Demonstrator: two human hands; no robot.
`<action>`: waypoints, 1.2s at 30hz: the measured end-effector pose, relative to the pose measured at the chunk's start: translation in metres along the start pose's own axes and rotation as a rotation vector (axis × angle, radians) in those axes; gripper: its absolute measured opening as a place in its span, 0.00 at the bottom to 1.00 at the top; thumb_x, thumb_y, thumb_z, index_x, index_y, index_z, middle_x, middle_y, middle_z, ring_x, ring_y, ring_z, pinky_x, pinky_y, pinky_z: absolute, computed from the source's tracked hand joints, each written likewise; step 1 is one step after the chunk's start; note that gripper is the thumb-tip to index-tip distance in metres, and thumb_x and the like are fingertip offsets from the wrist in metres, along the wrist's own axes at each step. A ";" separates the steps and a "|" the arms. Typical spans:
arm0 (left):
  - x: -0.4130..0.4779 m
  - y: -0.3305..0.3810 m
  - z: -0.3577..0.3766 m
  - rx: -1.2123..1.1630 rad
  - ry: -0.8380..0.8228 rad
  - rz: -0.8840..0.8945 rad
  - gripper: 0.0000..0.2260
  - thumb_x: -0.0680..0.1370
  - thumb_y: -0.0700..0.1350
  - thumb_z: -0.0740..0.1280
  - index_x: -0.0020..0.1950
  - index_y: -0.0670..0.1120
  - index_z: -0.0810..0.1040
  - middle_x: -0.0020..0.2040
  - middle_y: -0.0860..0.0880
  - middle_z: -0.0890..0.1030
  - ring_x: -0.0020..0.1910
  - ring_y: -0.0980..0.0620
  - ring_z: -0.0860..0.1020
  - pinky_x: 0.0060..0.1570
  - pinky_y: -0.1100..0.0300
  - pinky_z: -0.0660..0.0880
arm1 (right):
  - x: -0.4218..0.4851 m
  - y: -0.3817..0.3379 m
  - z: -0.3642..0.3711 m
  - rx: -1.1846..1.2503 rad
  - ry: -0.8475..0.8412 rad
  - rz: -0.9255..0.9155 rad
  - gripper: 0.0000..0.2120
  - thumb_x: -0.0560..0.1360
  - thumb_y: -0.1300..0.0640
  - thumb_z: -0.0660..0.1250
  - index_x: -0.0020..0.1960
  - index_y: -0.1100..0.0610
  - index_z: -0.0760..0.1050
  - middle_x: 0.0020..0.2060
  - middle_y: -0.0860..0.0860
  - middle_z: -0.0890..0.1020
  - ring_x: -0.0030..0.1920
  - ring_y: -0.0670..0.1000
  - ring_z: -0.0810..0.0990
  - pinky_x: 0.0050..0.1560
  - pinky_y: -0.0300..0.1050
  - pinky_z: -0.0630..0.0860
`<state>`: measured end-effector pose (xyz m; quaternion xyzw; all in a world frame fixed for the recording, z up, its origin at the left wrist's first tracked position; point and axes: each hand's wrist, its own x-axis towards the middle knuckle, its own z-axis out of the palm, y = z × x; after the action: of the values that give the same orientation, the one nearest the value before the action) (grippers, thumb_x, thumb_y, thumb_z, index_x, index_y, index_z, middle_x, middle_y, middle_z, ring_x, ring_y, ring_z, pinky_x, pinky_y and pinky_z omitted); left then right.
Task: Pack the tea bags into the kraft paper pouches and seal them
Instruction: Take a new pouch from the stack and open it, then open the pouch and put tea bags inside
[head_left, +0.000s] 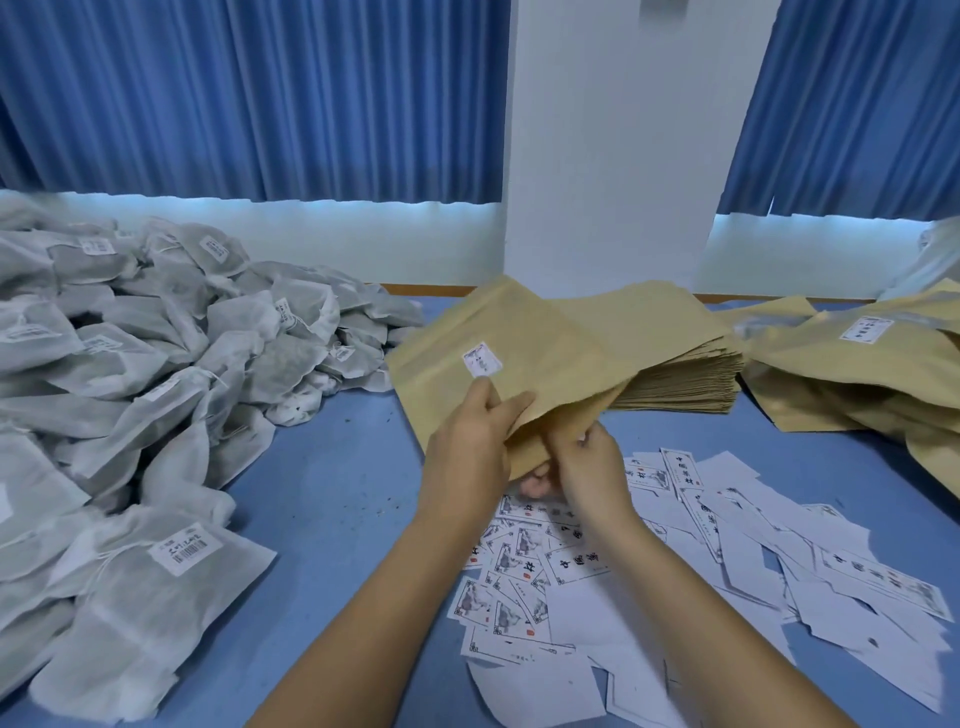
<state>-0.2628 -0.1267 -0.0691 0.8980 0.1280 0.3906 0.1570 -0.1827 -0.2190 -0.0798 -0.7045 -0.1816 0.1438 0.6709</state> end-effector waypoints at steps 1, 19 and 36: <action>0.002 0.003 -0.004 -0.022 0.085 0.060 0.27 0.65 0.25 0.63 0.58 0.47 0.82 0.41 0.43 0.71 0.32 0.46 0.70 0.25 0.55 0.70 | 0.002 0.000 -0.005 -0.035 0.007 0.000 0.10 0.77 0.62 0.57 0.44 0.68 0.73 0.23 0.58 0.78 0.23 0.56 0.78 0.28 0.43 0.77; -0.050 -0.039 -0.083 0.476 -0.026 -0.305 0.24 0.77 0.63 0.49 0.66 0.56 0.74 0.70 0.49 0.68 0.72 0.40 0.59 0.66 0.33 0.57 | -0.015 -0.032 0.060 0.301 0.033 0.072 0.19 0.74 0.72 0.45 0.50 0.70 0.74 0.24 0.57 0.78 0.18 0.49 0.72 0.18 0.37 0.65; -0.095 -0.069 -0.086 0.453 -0.343 -0.320 0.18 0.75 0.58 0.62 0.64 0.61 0.68 0.63 0.54 0.66 0.65 0.45 0.63 0.57 0.48 0.64 | -0.023 -0.028 0.067 0.471 0.085 0.108 0.14 0.76 0.72 0.48 0.41 0.65 0.70 0.26 0.58 0.78 0.19 0.48 0.74 0.19 0.35 0.66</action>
<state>-0.3964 -0.0813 -0.1026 0.9313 0.3228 0.1654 0.0318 -0.2349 -0.1685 -0.0562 -0.5427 -0.0767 0.1883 0.8150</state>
